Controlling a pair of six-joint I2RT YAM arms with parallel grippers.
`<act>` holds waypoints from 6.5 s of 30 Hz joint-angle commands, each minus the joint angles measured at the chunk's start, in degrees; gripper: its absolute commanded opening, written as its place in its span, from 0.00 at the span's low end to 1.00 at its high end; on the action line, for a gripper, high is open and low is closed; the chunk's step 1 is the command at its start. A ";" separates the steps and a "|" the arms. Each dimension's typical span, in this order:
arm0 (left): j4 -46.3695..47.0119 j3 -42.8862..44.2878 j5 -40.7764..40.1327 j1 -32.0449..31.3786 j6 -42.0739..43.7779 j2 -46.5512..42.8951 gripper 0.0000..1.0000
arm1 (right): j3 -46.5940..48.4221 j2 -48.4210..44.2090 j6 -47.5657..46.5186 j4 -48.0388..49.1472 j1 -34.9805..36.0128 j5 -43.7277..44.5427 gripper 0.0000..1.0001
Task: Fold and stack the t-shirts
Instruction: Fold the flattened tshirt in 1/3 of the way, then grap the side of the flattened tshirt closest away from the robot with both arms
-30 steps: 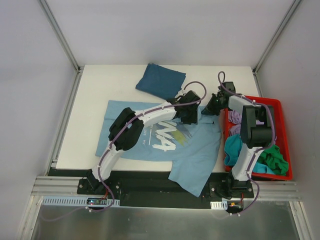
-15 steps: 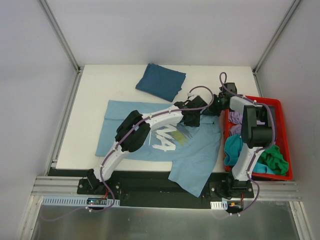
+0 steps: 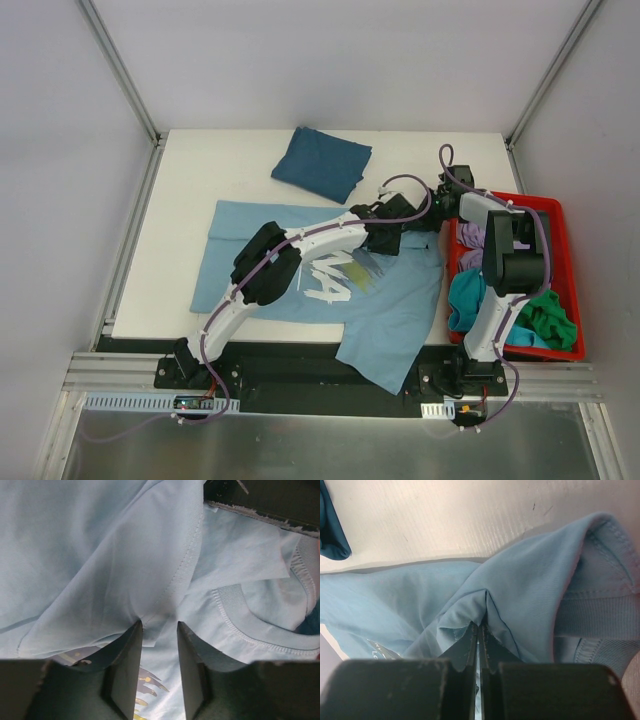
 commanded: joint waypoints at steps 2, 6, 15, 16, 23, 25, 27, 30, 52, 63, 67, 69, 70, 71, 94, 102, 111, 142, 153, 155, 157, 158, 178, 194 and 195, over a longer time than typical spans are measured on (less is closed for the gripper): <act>-3.60 -0.19 -3.87 -1.29 1.92 -2.40 0.30 | -0.28 -2.13 0.29 0.79 -0.31 -0.22 0.00; -5.79 1.04 -7.83 -1.91 3.32 -0.99 0.31 | -0.63 -2.57 0.20 0.70 -0.31 -0.04 0.00; -8.61 2.97 -8.62 -2.00 4.29 1.30 0.18 | -0.46 -2.39 0.20 0.79 -0.22 0.13 0.00; -8.78 3.33 -8.88 -2.00 4.38 1.39 0.16 | -0.46 -2.22 0.20 0.79 -0.22 0.04 0.00; -9.13 6.23 -10.64 -2.00 6.22 -0.54 0.00 | -0.37 -3.01 -0.32 0.53 -0.22 -0.31 0.00; -9.13 6.32 -11.17 -2.00 7.80 -1.86 0.00 | -0.11 -3.88 -0.50 -0.08 -0.13 -1.27 0.00; -9.13 5.79 -11.09 -1.99 9.12 -3.53 0.00 | -0.11 -5.63 -1.11 -0.43 0.31 -1.10 0.00; -9.13 4.74 -9.16 -1.99 10.88 -5.81 0.00 | -0.98 -8.88 -1.55 -1.75 0.66 -0.22 0.00; -7.38 -11.60 7.90 -1.91 18.44 -18.03 0.00 | -25.49 -36.75 6.88 -5.28 4.79 8.66 0.00; -6.76 -16.26 16.08 -1.82 24.33 -20.67 0.00 | -30.77 -44.58 2.93 -13.79 4.97 10.68 0.05; -6.85 -17.24 17.04 -1.82 25.12 -20.85 0.00 | -32.71 -45.54 2.93 -13.80 4.97 10.06 0.15; -6.94 -17.85 16.87 -1.91 25.47 -21.02 0.00 | -32.63 -45.90 2.67 -14.23 4.97 10.06 0.21; -6.85 -18.11 16.78 -1.82 25.47 -21.20 0.00 | -32.45 -46.16 2.49 -14.41 5.05 9.63 0.21; -6.85 -18.64 17.04 -1.82 25.73 -21.55 0.11 | -32.27 -46.51 2.32 -14.50 4.97 8.93 0.23; -4.30 -26.11 16.42 27.69 14.32 -30.18 0.99 | -10.58 -30.38 -3.66 -10.28 9.09 6.81 0.96; -3.68 -25.23 15.45 42.19 15.46 -19.72 0.99 | 4.27 -5.85 -5.68 -15.02 9.63 12.96 0.96; -4.73 -21.99 15.55 48.89 13.17 -12.07 0.99 | 17.46 7.53 -9.02 -19.68 7.61 16.48 0.96; -9.92 -5.90 20.73 52.14 12.02 -2.13 0.99 | 46.13 23.01 -12.54 -31.20 2.24 12.44 0.96; -11.95 -3.00 26.09 54.52 17.65 -3.97 0.99 | 44.88 18.09 -14.55 -32.16 4.35 16.74 0.96; -12.03 -2.65 27.14 54.52 18.18 -5.90 0.99 | 49.09 18.00 -17.53 -35.05 4.96 17.09 0.96; -12.21 -2.99 27.94 54.43 18.97 -9.06 0.99 | 50.69 16.86 -20.43 -36.99 6.45 18.14 0.96; -12.21 -3.87 27.77 54.43 19.14 -11.16 0.99 | 50.43 15.03 -21.41 -37.26 7.24 19.28 0.96; -12.65 -74.59 -0.70 54.69 -12.04 -81.04 0.99 | -19.07 -47.28 -12.89 -5.82 16.48 18.08 0.96; -3.43 -81.48 -8.79 54.78 -21.01 -75.88 0.66 | -40.01 -68.66 -1.81 8.17 16.30 22.46 0.96; -3.16 -81.66 -9.15 54.78 -21.54 -75.35 0.62 | -40.18 -68.66 -1.99 8.09 16.31 22.20 0.96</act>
